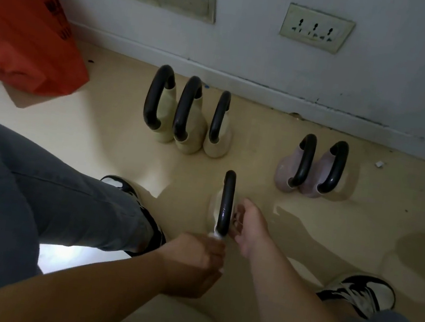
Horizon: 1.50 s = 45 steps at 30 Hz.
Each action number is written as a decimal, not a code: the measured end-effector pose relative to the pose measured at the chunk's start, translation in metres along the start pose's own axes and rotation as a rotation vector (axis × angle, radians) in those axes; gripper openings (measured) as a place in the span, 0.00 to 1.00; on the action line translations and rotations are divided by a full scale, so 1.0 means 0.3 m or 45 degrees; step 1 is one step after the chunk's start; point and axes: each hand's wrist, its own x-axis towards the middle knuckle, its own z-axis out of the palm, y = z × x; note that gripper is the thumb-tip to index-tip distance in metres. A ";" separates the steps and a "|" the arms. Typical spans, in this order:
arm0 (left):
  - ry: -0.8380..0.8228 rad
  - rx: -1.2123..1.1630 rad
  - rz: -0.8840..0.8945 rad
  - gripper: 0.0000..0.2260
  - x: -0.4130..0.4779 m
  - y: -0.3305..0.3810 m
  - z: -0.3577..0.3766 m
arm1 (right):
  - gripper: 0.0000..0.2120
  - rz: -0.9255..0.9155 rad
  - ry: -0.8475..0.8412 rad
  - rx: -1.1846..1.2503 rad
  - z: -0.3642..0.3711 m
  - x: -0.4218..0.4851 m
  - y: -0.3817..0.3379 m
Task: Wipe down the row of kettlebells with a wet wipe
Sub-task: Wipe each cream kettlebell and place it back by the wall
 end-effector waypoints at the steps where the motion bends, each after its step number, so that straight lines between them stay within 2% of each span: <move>1: -0.024 -0.004 -0.045 0.17 -0.013 0.007 0.009 | 0.11 -0.007 0.008 0.012 0.001 -0.001 -0.001; 2: -0.033 -0.053 -0.149 0.17 -0.019 0.003 0.020 | 0.11 -0.016 0.015 0.027 -0.003 0.001 0.000; 3: -0.007 -0.181 -0.346 0.16 -0.014 -0.007 0.029 | 0.12 -0.020 0.013 0.037 -0.008 0.008 0.003; 6: 0.301 -0.876 -1.207 0.17 0.058 -0.041 -0.020 | 0.13 -0.007 -0.031 0.020 -0.015 0.018 0.016; 7: 0.409 -1.133 -1.401 0.17 0.091 -0.046 -0.035 | 0.12 -0.001 -0.047 0.014 -0.016 0.022 0.020; 9: 0.426 -1.514 -1.502 0.18 0.142 -0.008 -0.057 | 0.10 0.003 -0.051 -0.012 -0.016 0.018 0.021; 11: 0.426 -1.656 -1.526 0.18 0.170 0.047 -0.077 | 0.09 0.005 -0.039 -0.055 -0.021 0.013 0.019; 13: 0.461 -1.680 -1.621 0.18 0.195 0.052 -0.115 | 0.10 0.015 -0.033 -0.058 -0.028 0.016 0.013; 15: 0.325 -1.505 -1.658 0.17 0.225 0.005 -0.180 | 0.15 0.025 -0.031 -0.018 -0.029 0.028 0.012; 17: 0.431 -1.364 -1.784 0.18 0.250 -0.080 -0.231 | 0.17 0.013 0.000 0.044 -0.024 0.042 0.015; 18: 0.568 -1.374 -1.737 0.18 0.259 -0.110 -0.256 | 0.17 0.002 0.024 0.057 -0.024 0.051 0.019; 20: 0.746 -1.038 -1.429 0.18 0.301 -0.143 -0.285 | 0.17 -0.002 0.034 0.056 -0.029 0.058 0.030; 22: 0.572 -0.593 -1.068 0.18 0.364 -0.177 -0.285 | 0.15 0.016 0.011 0.092 -0.034 0.056 0.035; 24: 0.260 -0.196 -0.709 0.17 0.418 -0.190 -0.274 | 0.15 0.036 -0.001 0.126 -0.042 0.056 0.032; 26: -0.015 0.065 -0.512 0.15 0.436 -0.193 -0.247 | 0.18 0.035 -0.010 0.138 -0.044 0.057 0.019; 28: -0.140 0.295 -0.404 0.15 0.407 -0.171 -0.202 | 0.21 0.024 0.005 0.146 -0.045 0.056 0.005; 31: -0.112 0.555 -0.237 0.16 0.326 -0.123 -0.156 | 0.23 -0.026 0.031 0.165 -0.043 0.061 0.002; 34: -0.286 0.772 -0.021 0.18 0.236 -0.032 -0.104 | 0.25 -0.027 0.064 0.131 -0.039 0.061 0.013; 36: -0.350 0.822 0.037 0.19 0.186 0.004 -0.080 | 0.24 -0.008 0.087 0.094 -0.044 0.049 0.022; 39: -0.290 0.872 0.140 0.16 0.131 0.021 -0.049 | 0.23 0.004 0.107 0.051 -0.048 0.026 0.021; 41: -0.345 0.903 0.159 0.12 0.104 0.025 -0.017 | 0.22 0.010 0.082 0.017 -0.049 0.003 0.013; 45: -0.525 0.857 0.214 0.09 0.060 0.026 0.032 | 0.23 0.009 0.034 -0.041 -0.054 -0.047 -0.011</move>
